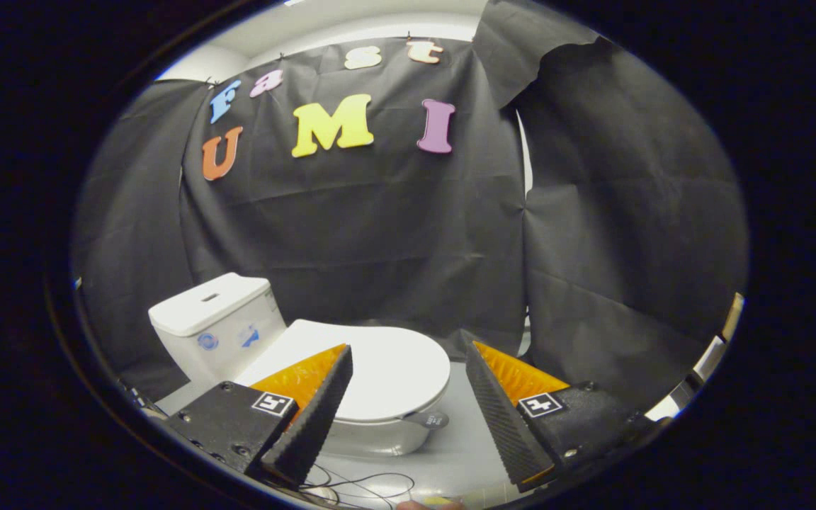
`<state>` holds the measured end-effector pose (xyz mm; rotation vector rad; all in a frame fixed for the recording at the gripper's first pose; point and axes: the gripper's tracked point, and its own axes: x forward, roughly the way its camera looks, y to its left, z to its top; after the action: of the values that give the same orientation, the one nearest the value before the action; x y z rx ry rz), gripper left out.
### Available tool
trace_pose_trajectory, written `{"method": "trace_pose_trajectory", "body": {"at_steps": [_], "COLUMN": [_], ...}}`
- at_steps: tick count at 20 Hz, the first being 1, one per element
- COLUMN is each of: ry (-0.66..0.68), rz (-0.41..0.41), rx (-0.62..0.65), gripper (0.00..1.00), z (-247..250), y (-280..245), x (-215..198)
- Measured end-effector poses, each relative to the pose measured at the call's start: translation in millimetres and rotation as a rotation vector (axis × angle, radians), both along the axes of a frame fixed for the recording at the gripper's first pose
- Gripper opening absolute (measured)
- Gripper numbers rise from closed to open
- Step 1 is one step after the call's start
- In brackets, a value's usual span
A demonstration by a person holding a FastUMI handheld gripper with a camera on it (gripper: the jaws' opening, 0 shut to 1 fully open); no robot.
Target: Open the toilet lid.
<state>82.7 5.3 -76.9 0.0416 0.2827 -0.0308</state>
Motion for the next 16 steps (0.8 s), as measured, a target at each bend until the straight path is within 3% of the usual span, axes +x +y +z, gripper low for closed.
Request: {"method": "trace_pose_trajectory", "body": {"at_steps": [16], "ry": [0.359], "rz": [0.01], "rx": [0.248], "gripper": [0.99], "z": [-132], "y": [-25], "x": [57]}}
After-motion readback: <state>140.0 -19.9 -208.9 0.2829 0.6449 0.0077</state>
